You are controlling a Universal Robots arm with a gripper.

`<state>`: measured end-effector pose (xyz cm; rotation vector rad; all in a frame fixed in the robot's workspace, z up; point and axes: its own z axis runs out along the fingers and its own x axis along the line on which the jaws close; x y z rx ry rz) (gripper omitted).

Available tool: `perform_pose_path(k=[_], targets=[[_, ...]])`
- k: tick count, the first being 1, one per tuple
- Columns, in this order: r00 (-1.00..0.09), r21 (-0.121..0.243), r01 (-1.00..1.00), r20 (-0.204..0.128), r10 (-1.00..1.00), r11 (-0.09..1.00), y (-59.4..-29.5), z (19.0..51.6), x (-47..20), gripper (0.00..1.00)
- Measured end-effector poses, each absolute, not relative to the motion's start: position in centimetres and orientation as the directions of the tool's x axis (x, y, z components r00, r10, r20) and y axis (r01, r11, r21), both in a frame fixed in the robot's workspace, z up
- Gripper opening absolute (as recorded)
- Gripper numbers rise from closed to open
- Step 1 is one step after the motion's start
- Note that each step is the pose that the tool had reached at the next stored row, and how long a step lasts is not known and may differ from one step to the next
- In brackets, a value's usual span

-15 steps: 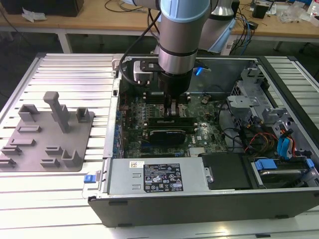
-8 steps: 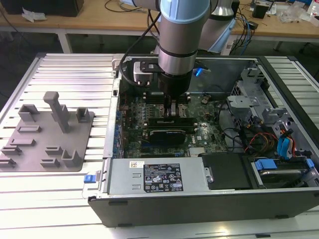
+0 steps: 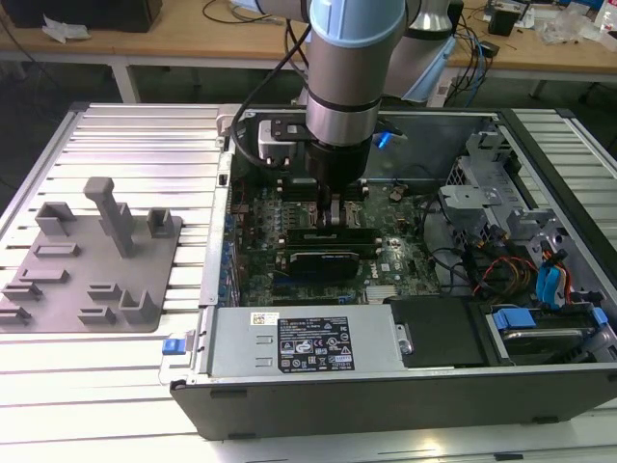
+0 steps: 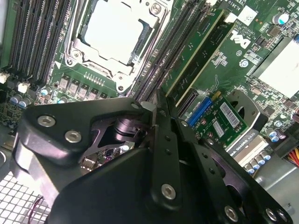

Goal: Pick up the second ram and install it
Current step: 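Insert the second ram into the second slot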

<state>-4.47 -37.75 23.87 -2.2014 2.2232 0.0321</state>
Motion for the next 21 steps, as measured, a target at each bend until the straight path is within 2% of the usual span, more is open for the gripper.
perform_pose_path(k=[21], targets=[[-0.018,0.006,-1.000,-0.025,-1.000,0.018,-37.62,23.66,-4.47,0.09]])
